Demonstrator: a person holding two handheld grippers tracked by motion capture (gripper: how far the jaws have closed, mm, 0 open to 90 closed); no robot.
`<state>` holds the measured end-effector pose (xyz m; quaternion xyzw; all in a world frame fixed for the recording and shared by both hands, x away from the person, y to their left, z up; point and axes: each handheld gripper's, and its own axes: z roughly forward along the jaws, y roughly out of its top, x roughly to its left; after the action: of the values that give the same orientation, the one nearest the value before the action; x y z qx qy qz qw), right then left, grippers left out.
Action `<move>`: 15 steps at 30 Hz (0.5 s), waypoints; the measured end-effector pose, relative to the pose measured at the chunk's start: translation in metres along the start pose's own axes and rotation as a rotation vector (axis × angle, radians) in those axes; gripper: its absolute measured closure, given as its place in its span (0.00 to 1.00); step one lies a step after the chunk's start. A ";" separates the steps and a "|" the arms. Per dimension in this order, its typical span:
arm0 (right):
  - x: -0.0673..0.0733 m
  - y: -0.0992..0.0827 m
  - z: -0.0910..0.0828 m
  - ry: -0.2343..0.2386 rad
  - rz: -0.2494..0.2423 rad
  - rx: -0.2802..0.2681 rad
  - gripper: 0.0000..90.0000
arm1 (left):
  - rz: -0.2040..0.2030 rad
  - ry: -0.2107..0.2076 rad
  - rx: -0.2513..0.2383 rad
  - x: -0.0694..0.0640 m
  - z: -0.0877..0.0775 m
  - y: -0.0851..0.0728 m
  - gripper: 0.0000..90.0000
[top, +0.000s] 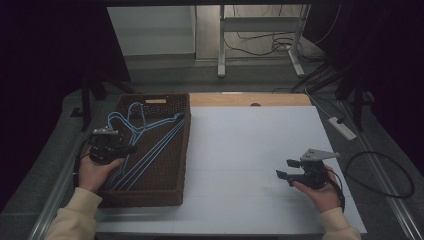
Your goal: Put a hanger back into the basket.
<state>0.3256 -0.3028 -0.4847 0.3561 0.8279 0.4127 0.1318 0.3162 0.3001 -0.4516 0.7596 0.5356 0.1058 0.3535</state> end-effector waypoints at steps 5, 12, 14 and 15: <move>0.000 0.000 0.001 -0.001 -0.002 0.003 0.40 | -0.022 0.088 0.079 0.004 0.007 0.002 0.95; 0.000 0.000 0.002 -0.002 -0.003 0.009 0.40 | -0.027 0.141 0.179 0.007 0.021 0.005 0.90; 0.000 0.000 0.002 0.000 -0.003 0.010 0.40 | -0.023 0.171 0.182 0.007 0.023 0.006 0.83; 0.000 0.000 0.002 0.001 -0.006 0.010 0.40 | -0.021 0.188 0.172 0.007 0.023 0.007 0.72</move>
<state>0.3264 -0.3020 -0.4861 0.3542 0.8311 0.4082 0.1310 0.3364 0.2951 -0.4656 0.7683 0.5812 0.1267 0.2364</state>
